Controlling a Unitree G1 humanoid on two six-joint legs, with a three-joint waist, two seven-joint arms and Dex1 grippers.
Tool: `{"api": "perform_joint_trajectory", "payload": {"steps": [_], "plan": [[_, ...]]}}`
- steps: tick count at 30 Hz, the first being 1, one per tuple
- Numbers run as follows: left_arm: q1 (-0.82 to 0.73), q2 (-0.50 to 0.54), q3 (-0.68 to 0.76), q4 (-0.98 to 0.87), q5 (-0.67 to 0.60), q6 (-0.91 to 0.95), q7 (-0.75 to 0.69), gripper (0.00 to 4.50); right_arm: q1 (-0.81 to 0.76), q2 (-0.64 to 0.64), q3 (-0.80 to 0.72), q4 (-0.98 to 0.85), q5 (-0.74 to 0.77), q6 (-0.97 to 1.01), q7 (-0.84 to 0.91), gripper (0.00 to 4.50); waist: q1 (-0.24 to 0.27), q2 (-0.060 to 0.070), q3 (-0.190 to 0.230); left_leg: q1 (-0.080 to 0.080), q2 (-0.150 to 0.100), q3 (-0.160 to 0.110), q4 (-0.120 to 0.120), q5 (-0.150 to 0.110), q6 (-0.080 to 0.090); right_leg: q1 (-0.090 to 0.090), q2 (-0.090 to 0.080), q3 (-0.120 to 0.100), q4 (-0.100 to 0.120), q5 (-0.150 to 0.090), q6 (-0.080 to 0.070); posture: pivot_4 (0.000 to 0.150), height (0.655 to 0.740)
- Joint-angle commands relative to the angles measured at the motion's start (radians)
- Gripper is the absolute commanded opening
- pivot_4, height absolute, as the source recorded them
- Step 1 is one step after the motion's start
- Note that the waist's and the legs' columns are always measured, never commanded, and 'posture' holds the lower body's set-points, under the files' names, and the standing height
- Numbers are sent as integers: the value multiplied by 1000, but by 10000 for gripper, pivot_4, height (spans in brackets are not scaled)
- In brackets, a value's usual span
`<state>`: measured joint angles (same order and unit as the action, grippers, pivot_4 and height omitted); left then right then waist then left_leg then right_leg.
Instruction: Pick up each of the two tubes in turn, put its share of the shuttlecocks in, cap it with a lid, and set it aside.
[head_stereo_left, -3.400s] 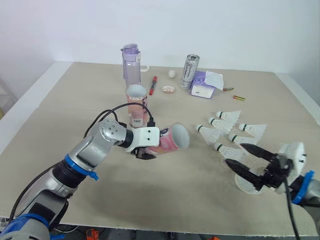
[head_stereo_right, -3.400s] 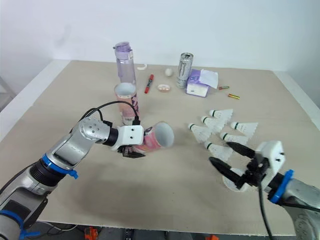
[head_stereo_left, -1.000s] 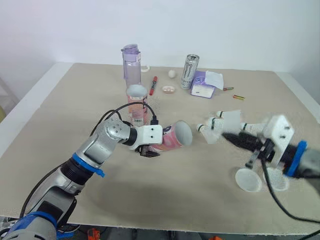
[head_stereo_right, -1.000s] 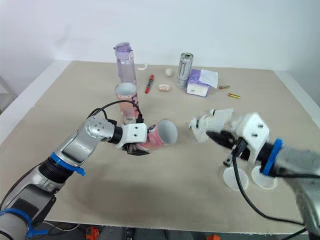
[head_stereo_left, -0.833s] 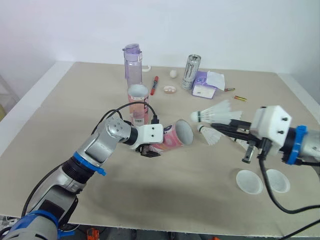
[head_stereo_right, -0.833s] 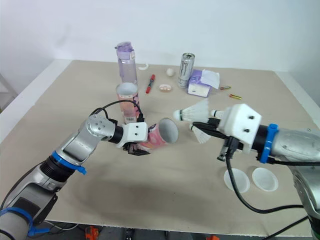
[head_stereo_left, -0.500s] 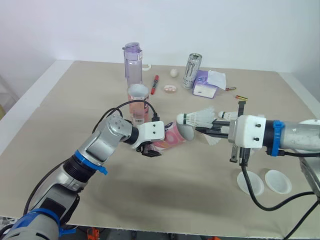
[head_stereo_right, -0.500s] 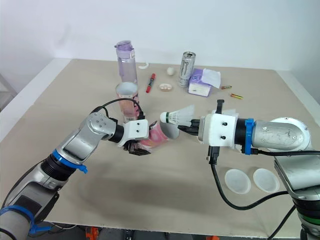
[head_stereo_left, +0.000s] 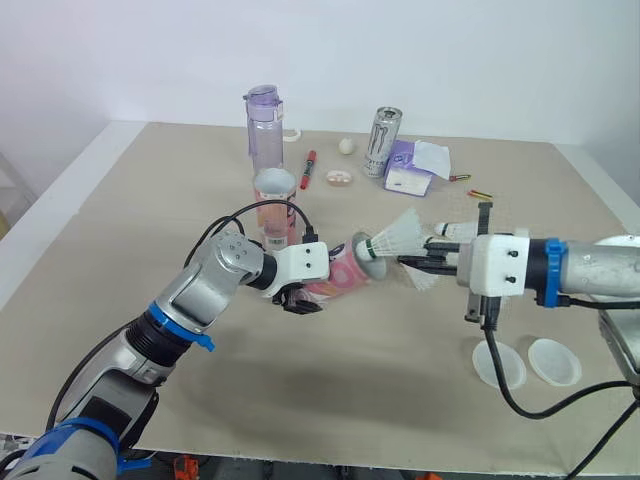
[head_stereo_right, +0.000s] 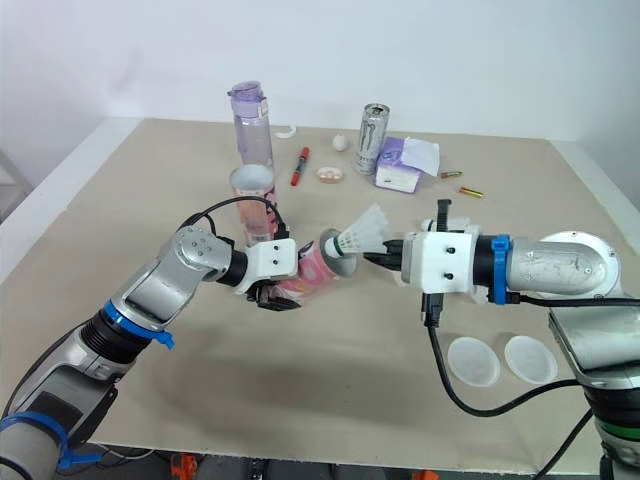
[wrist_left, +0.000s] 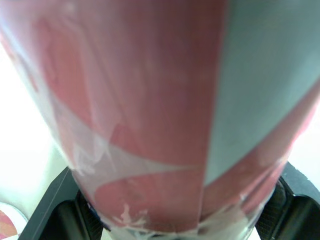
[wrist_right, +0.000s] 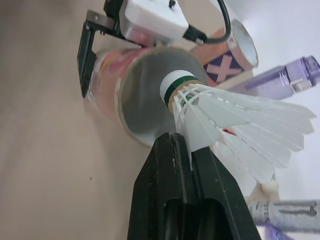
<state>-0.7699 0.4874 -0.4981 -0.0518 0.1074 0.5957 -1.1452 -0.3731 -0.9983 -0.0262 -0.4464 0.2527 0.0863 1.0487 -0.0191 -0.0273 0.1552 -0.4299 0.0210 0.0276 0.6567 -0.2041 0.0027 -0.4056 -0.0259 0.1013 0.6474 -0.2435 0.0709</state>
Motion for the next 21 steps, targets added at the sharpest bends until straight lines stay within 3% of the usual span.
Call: {"api": "perform_joint_trajectory", "payload": {"steps": [1,2,3,7,8,11,14,21], "plan": [[20,1,-37,3,6,14,-3,33262,-25,9,7,-29,5,16,0,549,0,0,0,0,0,0,0,0,0,0,0,0,0,0,0,1500,7400],[20,1,-36,2,6,15,-2,33262,-29,12,11,-28,4,18,1,549,0,0,0,0,0,0,0,0,0,0,0,0,0,0,0,1500,7400],[21,2,-36,1,6,16,-1,33262,-32,14,13,-28,4,20,1,3283,0,0,0,0,0,0,0,0,0,0,0,0,0,0,0,1500,7400],[24,6,-36,-2,6,17,0,33262,-39,40,-2,-32,47,61,-11,17637,0,0,0,0,0,0,0,0,0,0,0,0,0,0,0,1500,7400],[24,6,-36,-1,7,17,0,33262,-28,55,-23,-34,77,86,-26,23427,0,0,0,0,0,-1,0,0,0,0,0,0,0,0,0,1500,7400],[21,7,-36,7,8,10,0,33262,18,125,-103,-31,186,170,-94,30633,1,-1,0,0,0,-1,0,0,0,0,0,0,0,0,0,1500,7400],[18,5,-36,11,8,9,2,33262,93,212,-207,-9,291,275,-197,44404,1,-1,0,0,0,-2,0,0,0,1,0,0,1,0,0,1500,7400],[17,7,-37,13,9,4,2,33262,331,356,-325,74,287,371,-389,44801,-1,0,-1,0,-1,-1,0,0,0,1,0,0,1,0,0,1500,7400]]}}
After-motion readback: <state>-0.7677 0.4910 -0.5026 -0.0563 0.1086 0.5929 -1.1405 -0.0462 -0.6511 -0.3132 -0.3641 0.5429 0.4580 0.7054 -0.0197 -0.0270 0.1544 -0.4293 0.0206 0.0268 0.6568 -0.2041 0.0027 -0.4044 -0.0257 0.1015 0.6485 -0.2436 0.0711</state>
